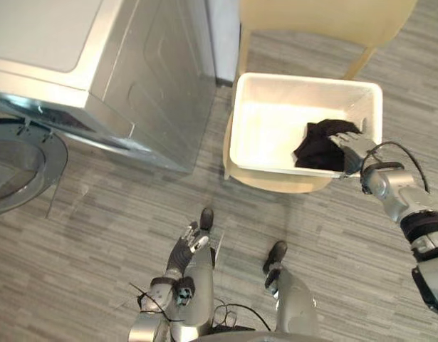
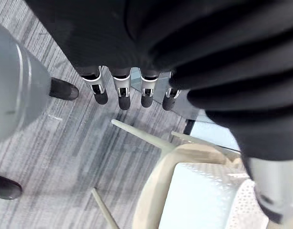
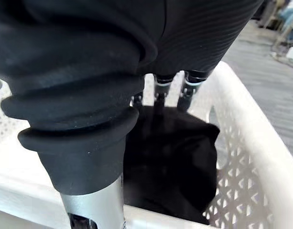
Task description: Pick up the laundry basket with both hands and put the clothes into the washing machine.
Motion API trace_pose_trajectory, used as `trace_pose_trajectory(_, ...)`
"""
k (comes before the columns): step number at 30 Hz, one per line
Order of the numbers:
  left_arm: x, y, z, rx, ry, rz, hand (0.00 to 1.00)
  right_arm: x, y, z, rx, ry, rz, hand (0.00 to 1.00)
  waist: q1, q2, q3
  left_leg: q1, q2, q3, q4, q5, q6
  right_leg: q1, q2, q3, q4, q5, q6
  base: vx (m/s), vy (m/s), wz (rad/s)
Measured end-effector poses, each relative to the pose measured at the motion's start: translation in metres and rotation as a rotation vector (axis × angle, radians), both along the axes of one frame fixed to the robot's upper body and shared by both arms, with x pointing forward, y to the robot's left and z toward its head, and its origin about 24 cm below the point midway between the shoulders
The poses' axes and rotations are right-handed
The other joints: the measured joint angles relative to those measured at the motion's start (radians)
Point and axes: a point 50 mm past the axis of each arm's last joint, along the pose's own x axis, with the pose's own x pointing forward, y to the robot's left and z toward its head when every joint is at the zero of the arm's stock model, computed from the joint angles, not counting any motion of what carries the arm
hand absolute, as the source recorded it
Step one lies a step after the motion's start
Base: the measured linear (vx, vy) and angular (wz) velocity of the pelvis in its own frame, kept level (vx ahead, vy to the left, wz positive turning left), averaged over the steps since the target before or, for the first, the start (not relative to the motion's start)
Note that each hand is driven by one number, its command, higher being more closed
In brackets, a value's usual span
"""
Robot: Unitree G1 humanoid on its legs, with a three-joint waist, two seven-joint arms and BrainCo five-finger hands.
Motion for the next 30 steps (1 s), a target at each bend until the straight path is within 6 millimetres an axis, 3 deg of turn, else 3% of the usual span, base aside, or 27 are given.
trace_pose_trajectory(4, 0.003, -0.003, 0.007, -0.095, -0.029, 0.026, 0.0, 0.005, -0.004, 0.017, 0.002, -0.054, -0.015, 0.0, -0.001, -0.009, 0.006, -0.035, -0.001, 0.018, -0.005, 0.015, 0.004, -0.051, -0.017, -0.01, 0.037, -0.003, -0.001, -0.04, -0.012, 0.03)
trace_pose_trajectory(8, 0.006, -0.007, 0.018, -0.164, -0.069, 0.034, 0.0, 0.014, -0.006, 0.048, -0.021, -0.151, -0.027, 0.0, -0.008, -0.006, 0.008, -0.083, 0.012, 0.067, -0.005, 0.02, 0.006, -0.11, -0.027, -0.01, 0.054, -0.002, -0.003, -0.05, -0.01, -0.06)
trace_pose_trajectory(14, 0.009, -0.028, 0.036, -0.37, -0.116, 0.027, 0.0, 0.021, -0.004, 0.09, -0.06, -0.284, -0.045, 0.0, 0.001, -0.006, 0.008, -0.155, 0.035, 0.108, -0.008, 0.044, 0.003, -0.203, -0.028, -0.009, 0.086, -0.004, -0.008, -0.04, -0.044, -0.05)
trace_pose_trajectory(17, 0.009, -0.037, 0.04, -0.436, -0.125, -0.004, 0.0, 0.022, -0.006, 0.107, 0.016, -0.332, -0.054, 0.0, 0.001, -0.006, 0.008, -0.165, 0.038, 0.107, -0.033, 0.063, -0.003, -0.226, -0.027, -0.012, 0.099, -0.008, -0.014, 0.02, -0.053, 0.02)
trace_pose_trajectory(22, 0.007, -0.046, 0.042, -0.471, -0.125, -0.041, 0.0, 0.022, -0.004, 0.104, 0.101, -0.303, -0.033, 0.0, 0.0, -0.008, 0.009, -0.164, 0.052, 0.11, -0.016, 0.067, 0.0, -0.223, -0.023, -0.014, 0.114, -0.014, -0.022, 0.03, -0.066, -0.02)
trace_pose_trajectory(25, 0.007, -0.045, 0.04, -0.462, -0.125, -0.061, 0.0, 0.023, 0.0, 0.091, 0.154, -0.201, -0.014, 0.0, 0.003, -0.018, 0.014, -0.155, 0.066, 0.106, 0.012, 0.068, 0.002, -0.2, -0.019, -0.037, 0.137, -0.028, -0.032, 0.02, -0.077, 0.06)
trace_pose_trajectory(28, 0.005, -0.038, 0.038, -0.43, -0.124, -0.1, 0.0, 0.026, 0.021, 0.061, 0.147, -0.036, 0.072, 0.0, 0.014, -0.028, 0.02, -0.11, 0.074, 0.104, 0.016, 0.067, 0.001, -0.156, -0.016, -0.046, 0.155, -0.049, -0.039, 0.03, -0.104, 0.08)
trace_pose_trajectory(30, 0.005, -0.035, 0.038, -0.414, -0.128, -0.115, 0.0, 0.027, 0.027, 0.064, 0.137, -0.037, 0.104, 0.0, 0.03, -0.029, 0.02, -0.1, 0.084, 0.107, 0.014, 0.068, 0.001, -0.152, -0.007, -0.036, 0.152, -0.049, -0.04, -0.01, -0.07, -0.12)
